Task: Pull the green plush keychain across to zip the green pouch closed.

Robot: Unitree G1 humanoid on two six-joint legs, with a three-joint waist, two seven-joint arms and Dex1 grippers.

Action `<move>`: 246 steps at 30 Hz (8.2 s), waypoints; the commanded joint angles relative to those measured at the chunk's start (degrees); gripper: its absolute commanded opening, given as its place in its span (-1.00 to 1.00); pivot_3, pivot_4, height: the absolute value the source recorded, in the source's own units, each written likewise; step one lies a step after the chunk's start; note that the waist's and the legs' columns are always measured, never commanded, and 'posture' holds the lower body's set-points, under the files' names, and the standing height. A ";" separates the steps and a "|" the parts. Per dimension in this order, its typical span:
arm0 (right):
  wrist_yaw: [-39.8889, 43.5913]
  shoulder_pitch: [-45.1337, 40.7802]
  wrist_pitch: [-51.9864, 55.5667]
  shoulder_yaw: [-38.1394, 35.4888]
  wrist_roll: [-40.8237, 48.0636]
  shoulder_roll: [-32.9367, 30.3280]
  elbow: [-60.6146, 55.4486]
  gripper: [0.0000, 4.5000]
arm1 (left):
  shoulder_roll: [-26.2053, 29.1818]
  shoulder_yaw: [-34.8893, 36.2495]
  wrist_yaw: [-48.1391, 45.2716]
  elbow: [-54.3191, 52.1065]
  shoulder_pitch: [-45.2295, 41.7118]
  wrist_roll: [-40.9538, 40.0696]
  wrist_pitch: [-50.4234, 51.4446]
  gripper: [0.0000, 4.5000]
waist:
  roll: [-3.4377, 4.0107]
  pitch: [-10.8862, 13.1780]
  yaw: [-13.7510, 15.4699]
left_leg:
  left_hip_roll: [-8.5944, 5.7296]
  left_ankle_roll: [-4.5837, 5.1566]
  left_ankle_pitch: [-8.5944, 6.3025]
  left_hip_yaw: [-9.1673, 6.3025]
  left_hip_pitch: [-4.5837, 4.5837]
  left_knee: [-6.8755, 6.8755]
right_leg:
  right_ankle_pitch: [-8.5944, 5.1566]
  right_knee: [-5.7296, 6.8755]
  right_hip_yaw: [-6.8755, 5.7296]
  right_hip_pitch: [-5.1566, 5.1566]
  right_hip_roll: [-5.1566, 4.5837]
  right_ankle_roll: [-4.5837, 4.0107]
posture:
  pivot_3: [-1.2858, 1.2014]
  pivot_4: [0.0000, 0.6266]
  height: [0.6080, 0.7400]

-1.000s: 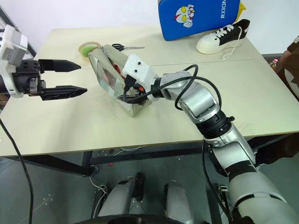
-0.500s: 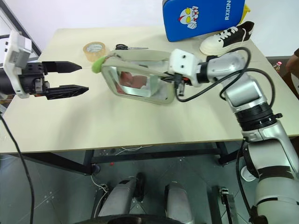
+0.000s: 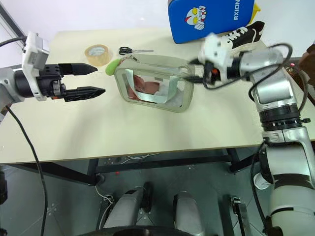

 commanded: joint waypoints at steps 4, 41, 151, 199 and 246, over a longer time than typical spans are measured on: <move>-12.79 -5.42 10.13 1.96 -2.99 11.44 -2.38 0.15 | -0.15 0.97 1.40 -2.85 -0.56 -1.58 1.38 1.00 | -0.01 -0.02 0.49 | 0.01 -0.01 0.00 0.00 0.04 -0.01 | -0.06 -0.01 0.00 0.03 0.01 -0.12 | 0.03 -0.52 1.00; 3.11 1.07 -20.24 8.91 -10.74 9.89 8.15 -0.98 | 1.13 4.43 2.08 -0.60 2.67 0.04 -2.39 1.00 | -0.03 -0.02 0.37 | -0.04 -0.04 0.02 0.01 0.07 -0.01 | 0.05 -0.01 -0.03 0.08 0.06 0.08 | 0.03 -0.52 1.00; 3.92 8.40 -4.11 -0.63 -5.88 -5.27 -5.64 -0.04 | -12.00 -8.01 -1.93 11.60 -2.77 17.63 -13.70 -1.00 | -0.08 -0.01 0.50 | -0.03 0.03 -0.01 0.04 -0.05 0.16 | 0.06 -0.08 -0.03 0.16 -0.04 0.05 | 0.03 -0.52 1.00; -16.02 13.05 29.01 5.41 9.26 9.84 -25.65 0.42 | -11.56 -8.38 0.05 10.32 -0.98 18.38 -14.57 -1.00 | -0.12 -0.03 0.51 | -0.03 0.03 -0.02 0.02 -0.03 0.12 | 0.05 -0.08 -0.04 0.10 -0.05 0.02 | 0.03 -0.52 1.00; -25.06 13.17 40.31 -21.32 19.50 -11.06 -11.05 -0.98 | -12.22 -9.12 -0.02 11.18 -1.68 18.51 -14.25 -1.00 | -0.08 -0.01 0.45 | -0.03 0.06 -0.02 0.05 -0.28 0.14 | -0.04 -0.15 -0.02 0.15 -0.09 -0.14 | 0.03 -0.52 1.00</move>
